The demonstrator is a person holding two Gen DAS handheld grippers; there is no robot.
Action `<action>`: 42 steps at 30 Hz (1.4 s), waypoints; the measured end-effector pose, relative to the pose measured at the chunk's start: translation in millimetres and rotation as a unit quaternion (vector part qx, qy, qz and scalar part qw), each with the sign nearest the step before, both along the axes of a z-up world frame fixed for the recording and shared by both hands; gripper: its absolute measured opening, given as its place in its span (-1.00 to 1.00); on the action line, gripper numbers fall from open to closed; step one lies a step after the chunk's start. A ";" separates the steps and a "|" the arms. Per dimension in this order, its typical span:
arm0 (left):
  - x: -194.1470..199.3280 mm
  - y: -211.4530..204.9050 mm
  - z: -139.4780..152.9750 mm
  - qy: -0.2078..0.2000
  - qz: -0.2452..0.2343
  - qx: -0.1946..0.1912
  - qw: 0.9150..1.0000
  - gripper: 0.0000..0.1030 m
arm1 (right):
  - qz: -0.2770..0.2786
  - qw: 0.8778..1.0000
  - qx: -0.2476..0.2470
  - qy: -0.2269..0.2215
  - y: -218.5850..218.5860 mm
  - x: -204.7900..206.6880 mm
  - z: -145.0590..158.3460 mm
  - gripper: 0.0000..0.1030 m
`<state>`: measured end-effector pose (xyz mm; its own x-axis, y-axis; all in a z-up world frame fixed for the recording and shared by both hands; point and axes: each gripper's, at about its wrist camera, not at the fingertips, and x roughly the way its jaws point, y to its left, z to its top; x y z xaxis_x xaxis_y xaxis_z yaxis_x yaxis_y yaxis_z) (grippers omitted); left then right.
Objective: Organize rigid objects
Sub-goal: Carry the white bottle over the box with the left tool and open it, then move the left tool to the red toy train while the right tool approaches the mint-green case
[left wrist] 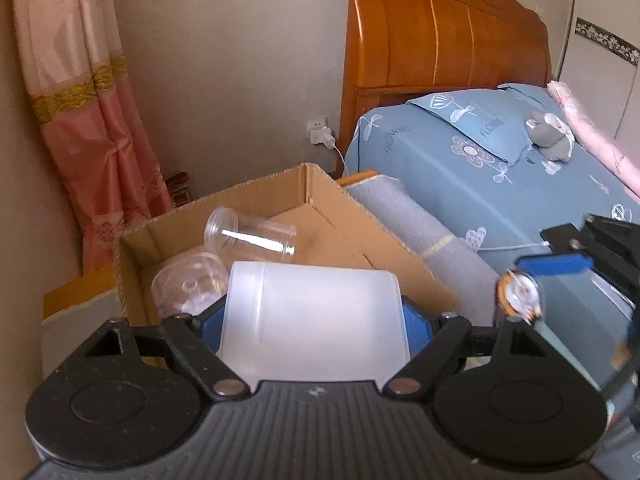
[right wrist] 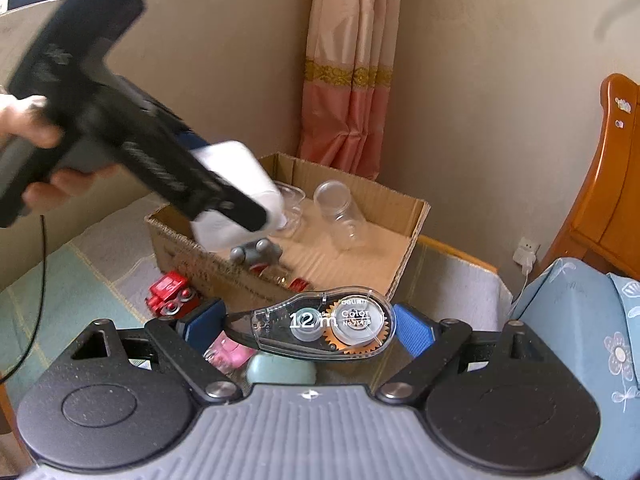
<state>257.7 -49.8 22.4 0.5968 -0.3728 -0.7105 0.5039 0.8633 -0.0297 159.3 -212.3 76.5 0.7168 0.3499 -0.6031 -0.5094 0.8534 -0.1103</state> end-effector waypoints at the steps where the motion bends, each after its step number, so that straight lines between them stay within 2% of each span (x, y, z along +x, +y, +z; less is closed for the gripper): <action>1: 5.3 -3.4 -1.5 0.000 -0.001 -0.002 1.000 0.62 | -0.001 1.000 -0.001 -0.001 -0.4 1.6 1.0 0.80; 6: 31.7 -16.8 -12.1 0.005 0.012 -0.014 1.000 0.62 | -0.003 1.000 -0.006 -0.005 -3.0 10.7 4.9 0.80; 8: 37.3 -18.6 -15.1 -0.008 0.023 -0.031 0.999 0.61 | -0.006 1.000 -0.007 -0.005 -3.7 13.1 5.0 0.80; 10: 38.4 -18.6 -16.3 -0.031 0.034 -0.044 0.998 0.81 | -0.008 1.000 -0.008 -0.004 -4.2 14.7 4.5 0.80; 14: 40.5 -15.5 -16.9 -0.015 0.037 -0.052 0.998 0.84 | -0.011 1.000 -0.011 0.001 -4.6 20.9 1.8 0.80; 18: 35.9 -6.3 -19.2 0.009 0.035 -0.033 0.999 0.85 | -0.011 1.000 -0.012 0.004 -5.2 25.7 1.7 0.80; 25: 7.8 17.0 -19.2 -0.007 0.046 0.040 0.998 0.86 | -0.022 1.000 0.005 0.010 -4.4 43.5 6.9 0.80; 28: -2.5 30.2 -17.0 -0.013 0.056 0.060 0.997 0.86 | -0.032 0.999 0.011 0.011 1.4 52.1 7.3 0.80; 31: -11.5 43.3 -11.6 -0.022 0.068 0.065 0.995 0.86 | -0.034 0.999 0.014 0.018 11.8 62.4 5.0 0.80; 41: -30.1 73.5 -0.7 -0.024 0.088 0.041 0.995 0.87 | -0.076 0.996 0.012 0.053 44.9 101.5 -16.7 0.81; 42: -31.3 74.2 -0.8 -0.024 0.090 0.042 0.995 0.87 | -0.079 0.995 0.012 0.052 46.2 102.2 -17.3 0.90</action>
<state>226.4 24.4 21.6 0.6818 -0.1973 -0.7044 0.3407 0.9378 0.0671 261.5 -166.1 59.2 0.6984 0.2537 -0.6692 -0.3764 0.9255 -0.0420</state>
